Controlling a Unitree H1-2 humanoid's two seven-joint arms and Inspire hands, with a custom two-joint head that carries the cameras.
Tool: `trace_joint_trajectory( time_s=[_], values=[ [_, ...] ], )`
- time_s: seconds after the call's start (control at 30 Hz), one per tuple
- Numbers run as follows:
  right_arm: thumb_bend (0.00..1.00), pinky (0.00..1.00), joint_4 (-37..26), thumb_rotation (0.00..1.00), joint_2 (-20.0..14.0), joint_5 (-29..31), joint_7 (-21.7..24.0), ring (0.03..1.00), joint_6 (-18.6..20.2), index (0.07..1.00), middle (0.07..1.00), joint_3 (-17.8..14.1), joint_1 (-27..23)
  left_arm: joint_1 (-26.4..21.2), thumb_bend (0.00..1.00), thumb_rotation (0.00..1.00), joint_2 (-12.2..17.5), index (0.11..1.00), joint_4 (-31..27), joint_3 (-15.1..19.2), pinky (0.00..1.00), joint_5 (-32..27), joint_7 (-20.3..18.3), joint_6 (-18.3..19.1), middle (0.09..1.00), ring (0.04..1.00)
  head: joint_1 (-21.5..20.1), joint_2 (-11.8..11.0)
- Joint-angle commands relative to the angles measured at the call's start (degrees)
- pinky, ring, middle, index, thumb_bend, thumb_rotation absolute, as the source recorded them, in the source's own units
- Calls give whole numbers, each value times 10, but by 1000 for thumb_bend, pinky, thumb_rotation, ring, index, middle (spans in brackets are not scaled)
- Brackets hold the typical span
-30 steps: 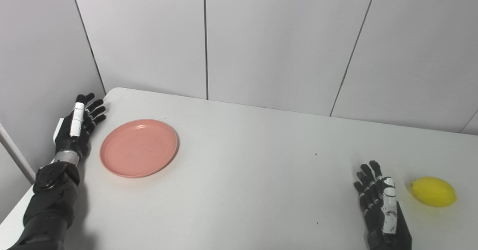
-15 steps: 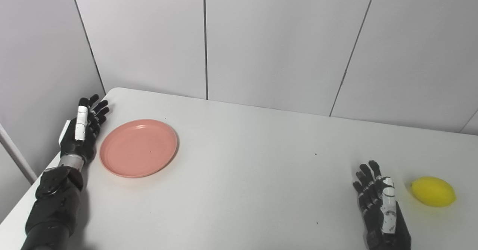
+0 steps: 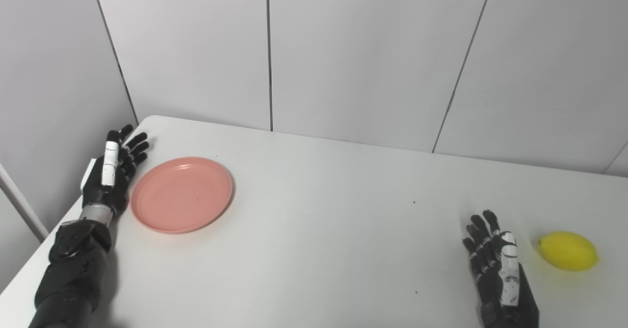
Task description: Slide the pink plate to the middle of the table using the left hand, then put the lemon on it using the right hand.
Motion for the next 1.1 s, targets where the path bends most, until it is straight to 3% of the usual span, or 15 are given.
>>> trace_joint_trajectory(
  time_s=[0.0,0.23,0.53,0.83,1.07],
  values=[
    [687,1000,28,982,18,3,-1,979,9,976,956,9,27,3,867,884,-6,943,-15,-6,914,5,-4,17,866,896,-1,0],
    [684,1000,32,983,20,1,-4,976,11,971,956,9,24,7,858,857,-13,944,-25,-7,937,-1,-6,23,887,914,-1,-3],
    [691,1000,33,984,21,-2,-5,973,10,974,950,11,24,29,862,842,-30,925,-104,-7,918,-4,7,74,872,902,-3,-2],
    [691,1000,33,983,21,-1,-5,974,11,973,954,12,23,40,880,823,-46,936,-149,-7,985,-5,14,106,901,930,-4,-2],
    [697,1000,31,978,22,-1,-4,976,12,980,953,13,24,52,850,838,-59,917,-184,-13,928,9,36,121,865,897,-8,-1]
  ],
)
